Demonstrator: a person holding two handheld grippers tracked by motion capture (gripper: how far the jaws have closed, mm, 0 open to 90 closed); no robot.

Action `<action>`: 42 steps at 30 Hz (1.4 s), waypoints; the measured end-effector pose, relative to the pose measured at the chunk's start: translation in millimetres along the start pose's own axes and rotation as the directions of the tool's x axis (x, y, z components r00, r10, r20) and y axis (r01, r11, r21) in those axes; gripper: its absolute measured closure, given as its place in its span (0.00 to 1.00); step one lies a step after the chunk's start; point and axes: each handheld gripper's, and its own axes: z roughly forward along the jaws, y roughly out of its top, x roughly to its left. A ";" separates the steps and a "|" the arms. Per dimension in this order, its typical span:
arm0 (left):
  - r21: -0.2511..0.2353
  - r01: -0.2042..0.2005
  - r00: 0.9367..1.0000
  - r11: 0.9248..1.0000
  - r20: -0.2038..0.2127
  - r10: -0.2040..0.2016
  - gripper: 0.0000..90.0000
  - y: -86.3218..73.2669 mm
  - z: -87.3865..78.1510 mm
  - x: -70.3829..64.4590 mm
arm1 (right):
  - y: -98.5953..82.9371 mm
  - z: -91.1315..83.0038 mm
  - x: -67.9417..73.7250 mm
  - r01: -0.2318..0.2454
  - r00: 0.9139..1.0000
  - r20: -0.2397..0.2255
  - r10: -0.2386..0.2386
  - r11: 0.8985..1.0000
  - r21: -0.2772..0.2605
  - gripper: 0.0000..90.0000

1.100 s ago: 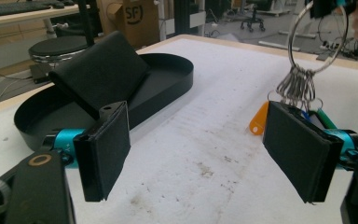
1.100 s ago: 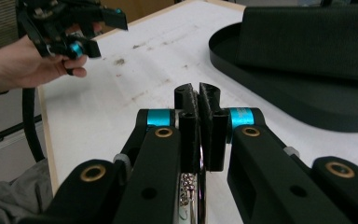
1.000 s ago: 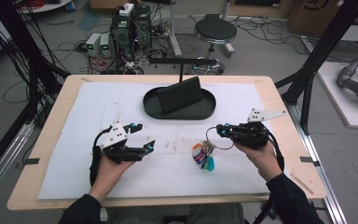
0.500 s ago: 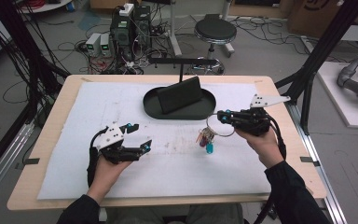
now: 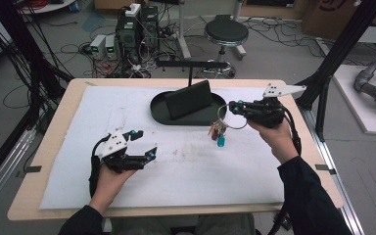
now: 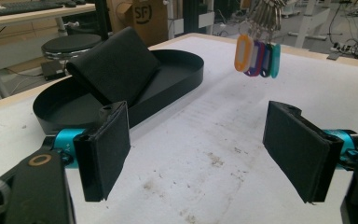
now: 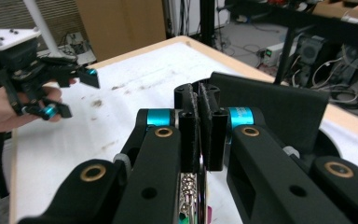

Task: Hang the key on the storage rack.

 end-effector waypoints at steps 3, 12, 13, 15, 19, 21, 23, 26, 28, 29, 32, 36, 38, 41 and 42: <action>-0.001 0.002 1.000 1.000 0.002 -0.002 0.26 -0.1 -0.5 0.4 | 6.8 0.9 -4.6 0.006 1.000 0.012 -0.006 1.000 -0.005 0.97; -0.009 0.004 1.000 1.000 -0.005 -0.004 0.26 -0.4 -4.3 1.9 | 18.3 8.0 -15.5 0.019 0.999 0.034 -0.019 1.000 -0.010 0.97; -0.010 0.006 1.000 1.000 -0.007 -0.006 0.26 -0.5 -4.7 2.1 | 19.0 9.2 -17.1 0.017 0.999 0.036 -0.017 1.000 -0.008 0.97; -0.010 0.004 1.000 1.000 -0.008 -0.004 0.26 -0.5 -5.8 3.0 | 20.3 11.3 -19.3 0.017 0.999 0.041 -0.017 1.000 -0.009 0.97; -0.013 0.003 1.000 1.000 -0.012 -0.003 0.26 -0.8 -6.8 3.7 | 26.5 15.3 -23.0 0.017 0.999 0.049 -0.017 1.000 -0.011 0.97; -0.013 0.006 1.000 1.000 -0.012 -0.006 0.26 -1.0 -7.1 3.7 | 29.9 17.5 -24.4 0.018 0.998 0.053 -0.017 1.000 -0.017 0.97; -0.013 0.003 1.000 1.000 -0.012 -0.003 0.26 -1.0 -7.5 3.8 | 32.7 20.2 -26.5 0.021 0.998 0.057 -0.020 1.000 -0.017 0.97; -0.017 0.002 1.000 1.000 -0.012 -0.002 0.26 -0.9 -8.2 3.9 | 36.6 24.6 -29.4 0.018 0.998 0.063 -0.018 1.000 -0.010 0.97; -0.018 0.002 1.000 1.000 -0.013 -0.003 0.26 -1.0 -8.6 3.7 | 39.9 27.7 -30.7 0.027 0.997 0.074 -0.026 1.000 -0.008 0.97; -0.020 0.005 1.000 1.000 -0.012 -0.005 0.26 -1.0 -8.7 3.5 | 41.0 28.7 -31.3 0.030 0.997 0.074 -0.029 0.999 -0.014 0.97; -0.020 0.003 1.000 1.000 -0.011 -0.003 0.26 -1.0 -9.0 3.1 | 44.7 34.1 -34.9 0.022 0.996 0.086 -0.020 1.000 -0.015 0.97; -0.019 0.002 1.000 1.000 -0.011 -0.002 0.26 -1.5 -8.8 2.2 | 46.5 40.7 -40.2 0.017 0.995 0.101 -0.017 1.000 -0.008 0.97; -0.017 0.000 1.000 1.000 -0.010 0.000 0.26 -2.0 -8.5 1.9 | 48.2 44.4 -42.5 0.020 0.994 0.112 -0.020 1.000 0.005 0.97; -0.016 -0.002 1.000 1.000 -0.009 0.002 0.26 -2.4 -8.0 1.2 | 51.4 49.0 -45.9 0.019 0.992 0.123 -0.019 1.000 0.006 0.97; -0.017 -0.001 1.000 1.000 -0.009 0.001 0.26 -2.4 -7.9 0.7 | 52.6 50.6 -46.6 0.020 0.991 0.130 -0.020 1.000 0.004 0.97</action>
